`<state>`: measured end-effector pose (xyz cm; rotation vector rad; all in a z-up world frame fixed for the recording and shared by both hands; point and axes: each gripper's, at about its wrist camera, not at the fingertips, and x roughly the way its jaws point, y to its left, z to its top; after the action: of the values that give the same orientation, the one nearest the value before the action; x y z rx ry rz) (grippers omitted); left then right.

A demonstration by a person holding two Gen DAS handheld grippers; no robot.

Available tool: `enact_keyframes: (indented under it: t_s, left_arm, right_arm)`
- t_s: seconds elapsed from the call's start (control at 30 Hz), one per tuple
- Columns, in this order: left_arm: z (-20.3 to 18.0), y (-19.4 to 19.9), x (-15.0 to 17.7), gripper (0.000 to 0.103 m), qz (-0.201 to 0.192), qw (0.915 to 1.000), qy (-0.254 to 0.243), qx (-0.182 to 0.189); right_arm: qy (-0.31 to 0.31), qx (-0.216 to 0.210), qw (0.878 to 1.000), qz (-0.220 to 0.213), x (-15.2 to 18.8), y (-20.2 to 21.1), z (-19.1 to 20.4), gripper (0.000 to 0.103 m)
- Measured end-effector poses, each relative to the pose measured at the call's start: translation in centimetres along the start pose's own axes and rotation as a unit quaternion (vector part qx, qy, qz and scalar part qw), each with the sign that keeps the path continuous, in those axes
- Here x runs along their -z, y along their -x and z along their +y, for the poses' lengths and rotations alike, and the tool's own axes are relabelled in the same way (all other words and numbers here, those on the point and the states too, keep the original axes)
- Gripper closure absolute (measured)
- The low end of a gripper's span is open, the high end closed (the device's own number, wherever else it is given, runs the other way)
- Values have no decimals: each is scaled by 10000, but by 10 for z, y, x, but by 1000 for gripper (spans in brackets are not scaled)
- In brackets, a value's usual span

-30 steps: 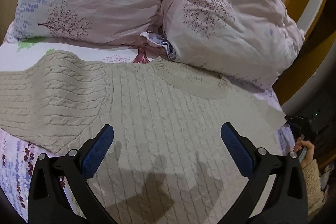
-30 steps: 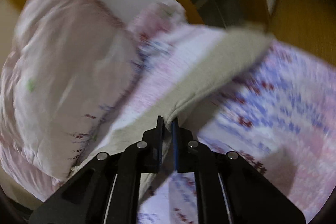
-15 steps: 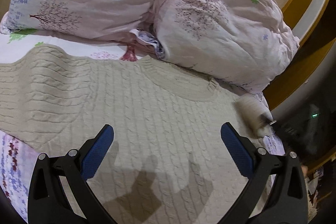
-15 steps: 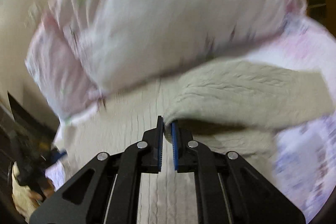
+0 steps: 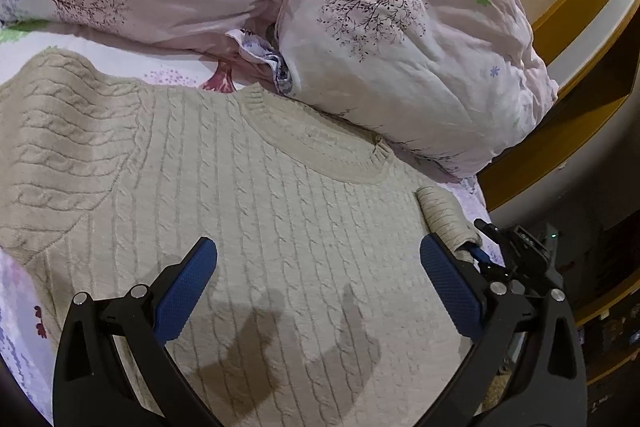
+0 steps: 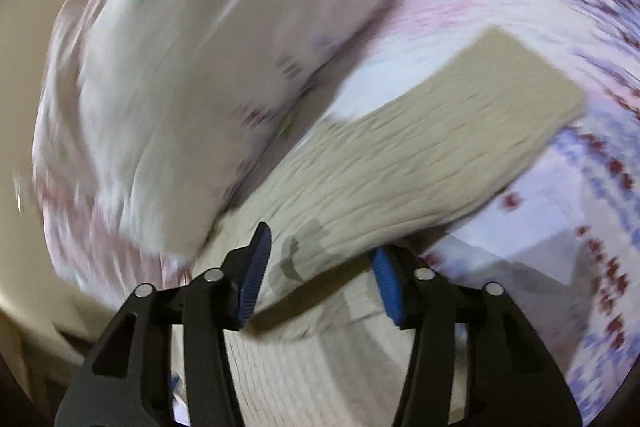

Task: Fold small clothes
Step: 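Carry the held sleeve across the sweater body and open the right gripper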

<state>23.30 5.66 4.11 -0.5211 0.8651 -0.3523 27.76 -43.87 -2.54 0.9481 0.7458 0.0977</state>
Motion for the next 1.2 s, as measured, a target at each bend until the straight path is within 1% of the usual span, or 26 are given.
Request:
enact_keyframes:
  t_s: [0.1,0.13,0.17,0.2,0.23,0.27,0.33,0.37,0.43,0.47,0.5,0.53,0.57,0.6,0.63,0.67,0.7,0.73,0.77,0.8,0.83,0.87,0.97,1.0,1.1,1.2]
  left_arm:
    - [2,1,0,2,14,10000,20,40]
    - [3,1,0,3,20,10000,33,51]
    - [4,2,-1,4,21,9999,64,74]
    - [6,2,-1,5,20,9999,94,87]
    - [8,2,-1,7,22,9999,129,108]
    - [11,3,-2,8,23,9997,196,166]
    - [14,4,-2,9,26,9994,272,229]
    - [16,4,-2,9,16,9992,317,251]
    - [18,5,-3,9,-9,9989,382,281]
    - [20,4,-3,9,-10,9986,426,314]
    - [20,3,-3,10,-3,9983,472,344]
    - [21,3,-3,10,7,9979,516,380]
    - [21,1,-2,11,28,9974,579,424]
    - [21,0,-2,12,57,9969,630,458]
    - [21,-2,-2,14,92,9965,674,489]
    - [21,-5,-1,16,145,9958,729,537]
    - [21,-8,0,18,196,9950,791,569]
    - [22,-10,1,20,234,9945,833,587]
    - [23,-13,2,21,287,9936,905,618]
    - [24,-15,3,22,325,9931,953,609]
    - [26,-18,3,23,365,9925,1020,566]
    - [28,-19,2,24,380,9920,1071,544]
    - [37,-24,1,26,377,9895,1322,449]
    - [40,-25,1,26,365,9881,1425,440]
    - [48,-27,-1,29,309,9843,1687,420]
    - [52,-28,-6,29,238,9836,1755,339]
  right_arm:
    - [-221,489,9976,-429,-17,9,-13,56]
    - [-223,624,9964,-525,-21,11,-16,59]
    - [-161,806,9947,-624,-27,13,-15,73]
    - [-59,927,9935,-659,-30,13,-11,86]
    - [82,1031,9921,-712,-31,13,-3,89]
    - [280,1073,9905,-817,-31,16,8,91]
    - [841,993,9863,-1016,-21,18,43,94]
    - [1125,907,9837,-1073,-12,17,61,94]
    - [1834,567,9756,-1067,9,19,104,94]
    - [2109,384,9718,-980,20,18,121,94]
    - [2507,74,9651,-757,40,12,146,94]
    - [2782,-134,9590,-514,54,6,161,93]
    - [3045,-276,9518,-225,70,-2,174,87]
    - [3422,-403,9383,290,93,-18,190,83]
    - [3676,-476,9262,693,114,-31,200,78]
    - [3854,-475,9162,990,132,-41,205,68]
    - [3992,-438,9079,1203,149,-49,206,65]
    - [4013,-448,9058,1283,155,-51,204,63]
    - [3958,-472,9076,1318,157,-48,198,56]
    - [3730,-466,9174,1306,152,-43,186,49]
    - [3581,-436,9236,1300,145,-39,178,47]
    - [3266,-331,9354,1315,134,-34,163,47]
    - [2497,-190,9584,1369,106,-27,131,47]
    - [2127,-132,9677,1347,97,-22,113,47]
    - [1285,66,9854,1118,80,-18,75,52]
    - [668,284,9938,840,66,-15,50,55]
